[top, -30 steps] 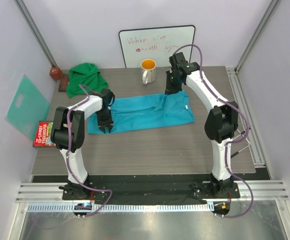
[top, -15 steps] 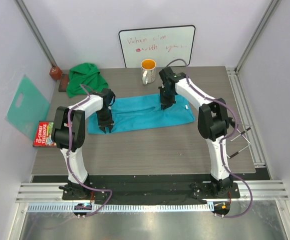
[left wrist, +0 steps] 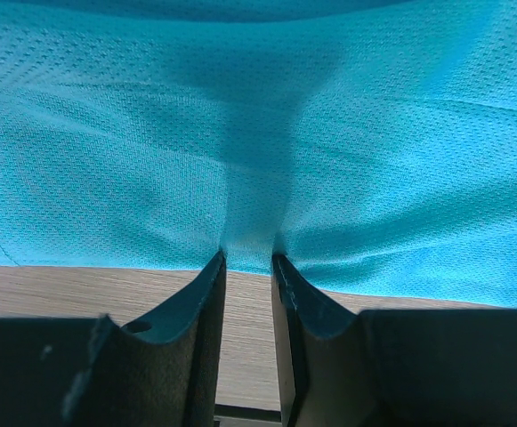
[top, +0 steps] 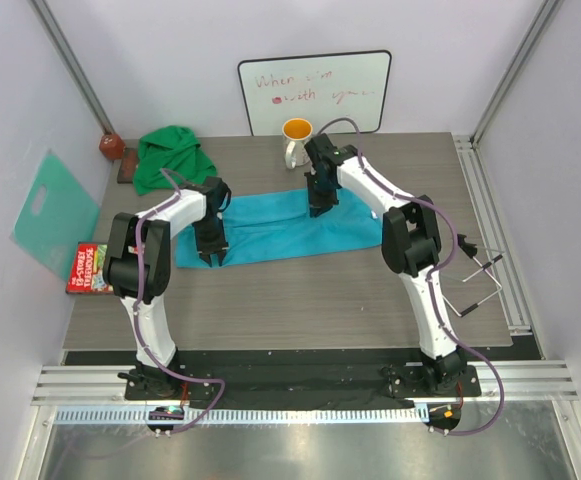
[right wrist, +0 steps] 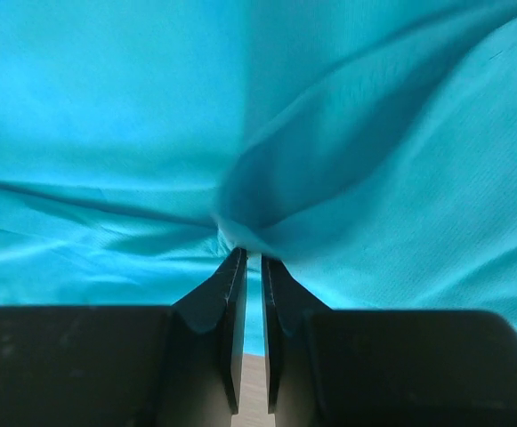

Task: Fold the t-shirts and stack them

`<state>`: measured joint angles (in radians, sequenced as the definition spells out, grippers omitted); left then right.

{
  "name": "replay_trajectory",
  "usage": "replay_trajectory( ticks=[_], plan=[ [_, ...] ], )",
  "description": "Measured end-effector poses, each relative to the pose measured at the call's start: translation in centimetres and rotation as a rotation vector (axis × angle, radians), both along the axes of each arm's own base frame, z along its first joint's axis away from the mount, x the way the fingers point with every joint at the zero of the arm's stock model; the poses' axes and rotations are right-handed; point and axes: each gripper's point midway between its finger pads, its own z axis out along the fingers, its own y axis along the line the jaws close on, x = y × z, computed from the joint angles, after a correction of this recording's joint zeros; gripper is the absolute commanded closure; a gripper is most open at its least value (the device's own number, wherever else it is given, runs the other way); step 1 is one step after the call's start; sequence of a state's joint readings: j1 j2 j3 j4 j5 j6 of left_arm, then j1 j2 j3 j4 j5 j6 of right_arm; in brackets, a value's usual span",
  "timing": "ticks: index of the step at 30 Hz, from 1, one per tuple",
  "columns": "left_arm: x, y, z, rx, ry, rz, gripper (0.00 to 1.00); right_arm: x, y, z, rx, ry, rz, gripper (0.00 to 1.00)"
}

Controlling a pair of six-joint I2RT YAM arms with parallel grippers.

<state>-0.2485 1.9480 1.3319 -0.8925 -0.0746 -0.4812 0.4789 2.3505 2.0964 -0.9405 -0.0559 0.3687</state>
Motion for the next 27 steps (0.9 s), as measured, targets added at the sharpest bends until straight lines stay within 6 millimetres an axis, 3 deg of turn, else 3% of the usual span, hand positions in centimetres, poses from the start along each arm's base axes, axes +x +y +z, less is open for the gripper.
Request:
replay_trajectory(
  ticks=[6,11,14,19,27],
  plan=[
    [0.0,0.0,0.0,0.0,0.002,0.0,0.72,2.1,0.6,1.0,0.01,-0.059,-0.006,0.82],
    [0.0,0.0,0.0,0.001,0.002,0.0,0.71,2.2,0.5,0.3,-0.005,-0.053,-0.006,0.82],
    [0.0,0.1,0.0,0.006,0.002,-0.001,0.64,2.2,0.0,0.1,-0.031,-0.058,-0.015,0.78],
    [0.1,0.6,0.2,0.038,0.005,-0.007,0.61,0.2,-2.2,0.2,-0.092,-0.036,-0.031,0.72],
    [2.6,0.9,1.7,0.075,-0.071,-0.019,0.6,-2.4,-4.9,3.8,-0.121,-0.077,-0.054,0.72]
  ],
)
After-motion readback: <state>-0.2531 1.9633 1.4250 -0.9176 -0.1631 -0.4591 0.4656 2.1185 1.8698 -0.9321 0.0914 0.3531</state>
